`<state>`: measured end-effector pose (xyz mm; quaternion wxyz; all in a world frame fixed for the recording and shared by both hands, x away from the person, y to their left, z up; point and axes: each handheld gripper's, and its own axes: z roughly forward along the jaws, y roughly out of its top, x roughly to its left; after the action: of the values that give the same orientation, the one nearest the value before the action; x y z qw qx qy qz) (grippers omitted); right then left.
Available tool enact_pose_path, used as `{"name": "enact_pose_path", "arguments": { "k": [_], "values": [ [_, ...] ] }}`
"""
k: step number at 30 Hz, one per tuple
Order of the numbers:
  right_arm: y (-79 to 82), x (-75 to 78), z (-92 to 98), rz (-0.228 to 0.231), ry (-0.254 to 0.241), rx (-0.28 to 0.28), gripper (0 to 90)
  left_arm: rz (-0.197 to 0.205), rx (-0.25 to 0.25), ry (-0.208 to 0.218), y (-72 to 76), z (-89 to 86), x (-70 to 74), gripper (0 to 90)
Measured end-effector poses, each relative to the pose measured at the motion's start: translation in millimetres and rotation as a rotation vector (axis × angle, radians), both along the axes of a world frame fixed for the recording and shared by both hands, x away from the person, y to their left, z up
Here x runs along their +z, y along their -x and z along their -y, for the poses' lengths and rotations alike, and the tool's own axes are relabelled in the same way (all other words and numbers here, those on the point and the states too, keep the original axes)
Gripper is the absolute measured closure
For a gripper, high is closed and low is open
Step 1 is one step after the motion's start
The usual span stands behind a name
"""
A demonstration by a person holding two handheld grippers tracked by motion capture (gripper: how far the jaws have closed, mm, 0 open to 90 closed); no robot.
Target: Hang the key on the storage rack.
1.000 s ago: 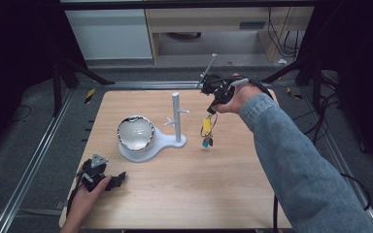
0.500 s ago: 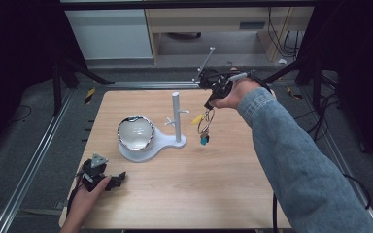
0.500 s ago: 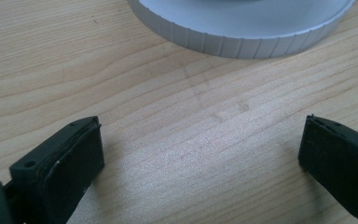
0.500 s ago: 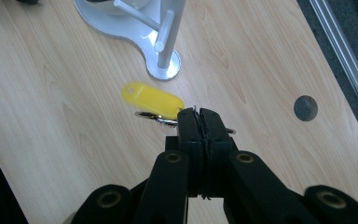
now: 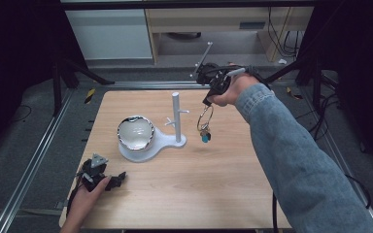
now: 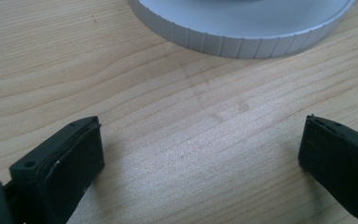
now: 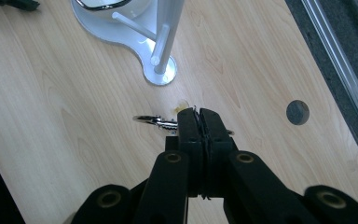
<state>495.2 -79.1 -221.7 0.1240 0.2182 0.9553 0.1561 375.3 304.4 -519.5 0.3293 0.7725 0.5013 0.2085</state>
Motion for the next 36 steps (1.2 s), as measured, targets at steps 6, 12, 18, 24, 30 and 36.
{"name": "enact_pose_path", "arguments": {
  "k": [6, 12, 18, 24, 30, 36],
  "values": [
    [-0.6, 4.2, -7.7, 0.0, 0.003, 0.011, 88.6, 0.0, 0.0, 0.0, 0.0, 0.0, 0.0, 0.0],
    [-0.6, 10.0, -16.9, -0.003, 0.001, 0.028, 88.6, 0.0, 0.0, 0.0, 0.0, 0.0, 0.0, 0.0],
    [-0.8, 12.3, -24.3, -0.001, -0.01, 0.031, 88.6, 0.0, 0.0, 0.0, 0.0, 0.0, 0.0, 0.0],
    [-2.4, 13.5, -34.4, -0.01, -0.014, 0.042, 88.6, 0.0, 0.0, 0.0, 0.0, 0.0, 0.0, 0.0],
    [-6.6, 13.1, -41.3, -0.027, 0.002, 0.042, 88.6, 0.0, 0.0, 0.0, 0.0, 0.0, 0.0, 0.0],
    [-10.7, 16.5, -47.7, -0.033, -0.001, 0.044, 88.6, 0.0, 0.0, 0.0, 0.0, 0.0, 0.0, 0.0]
  ]
}}
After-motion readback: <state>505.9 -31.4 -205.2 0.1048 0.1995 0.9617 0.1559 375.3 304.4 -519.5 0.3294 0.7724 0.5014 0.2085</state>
